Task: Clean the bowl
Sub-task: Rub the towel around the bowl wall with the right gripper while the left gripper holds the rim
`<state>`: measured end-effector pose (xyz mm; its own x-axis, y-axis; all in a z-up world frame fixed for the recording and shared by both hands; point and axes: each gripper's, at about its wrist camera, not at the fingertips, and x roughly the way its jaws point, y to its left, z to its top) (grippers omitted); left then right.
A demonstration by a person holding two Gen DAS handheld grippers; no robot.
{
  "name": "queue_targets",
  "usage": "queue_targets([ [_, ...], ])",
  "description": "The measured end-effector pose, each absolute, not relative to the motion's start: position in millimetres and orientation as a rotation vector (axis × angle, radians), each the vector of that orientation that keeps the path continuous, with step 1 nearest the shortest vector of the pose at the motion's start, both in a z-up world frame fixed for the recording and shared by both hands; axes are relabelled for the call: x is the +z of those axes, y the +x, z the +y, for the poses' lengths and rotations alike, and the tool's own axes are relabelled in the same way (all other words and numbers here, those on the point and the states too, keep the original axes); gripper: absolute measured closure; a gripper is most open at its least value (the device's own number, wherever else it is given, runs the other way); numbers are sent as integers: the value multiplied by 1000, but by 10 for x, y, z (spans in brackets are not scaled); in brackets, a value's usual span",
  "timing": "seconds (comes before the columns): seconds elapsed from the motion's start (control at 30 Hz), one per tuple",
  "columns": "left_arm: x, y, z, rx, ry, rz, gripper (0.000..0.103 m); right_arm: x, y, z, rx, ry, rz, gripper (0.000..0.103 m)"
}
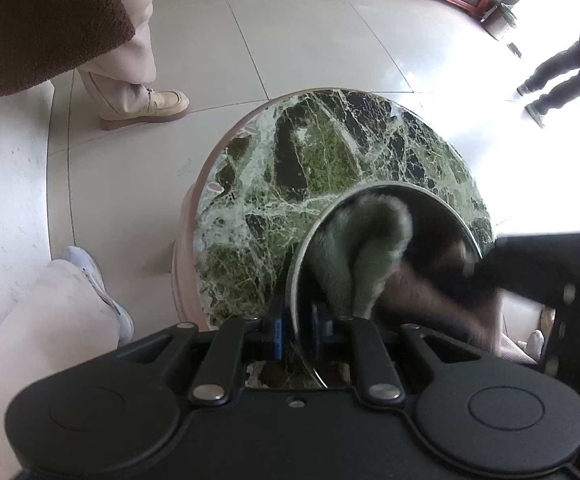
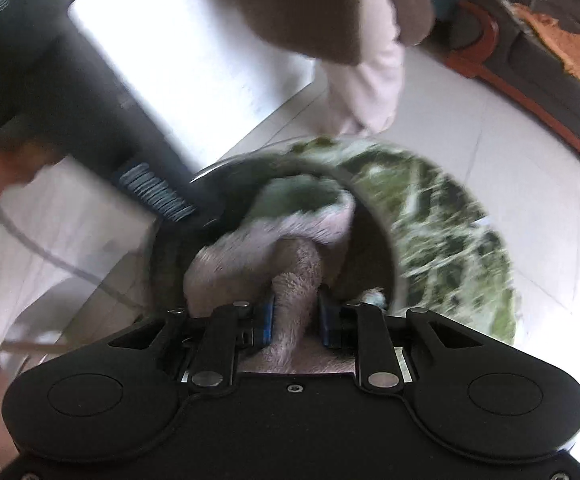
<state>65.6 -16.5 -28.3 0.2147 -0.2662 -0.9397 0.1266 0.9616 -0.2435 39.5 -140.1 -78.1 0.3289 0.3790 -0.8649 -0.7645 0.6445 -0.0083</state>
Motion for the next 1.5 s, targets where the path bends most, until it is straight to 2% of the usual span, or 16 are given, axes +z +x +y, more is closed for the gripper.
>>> queue_targets([
  [0.3,-280,649,-166,-277,-120,1335,88,-807,603,-1263,774,-585,863,83],
  [0.6,-273,674,-196,-277,-114,1327,89,-804,407,-1378,824,-500,947,82],
  [0.9,-255,679,-241,-291,-49,1324,89,-795,561,-1305,761,-559,868,83],
  [1.23,-244,656,-322,-288,21,1309,88,-768,354,-1306,848,-537,922,83],
  [1.5,-249,641,-359,-280,53,1296,87,-749,546,-1313,770,-593,857,83],
])
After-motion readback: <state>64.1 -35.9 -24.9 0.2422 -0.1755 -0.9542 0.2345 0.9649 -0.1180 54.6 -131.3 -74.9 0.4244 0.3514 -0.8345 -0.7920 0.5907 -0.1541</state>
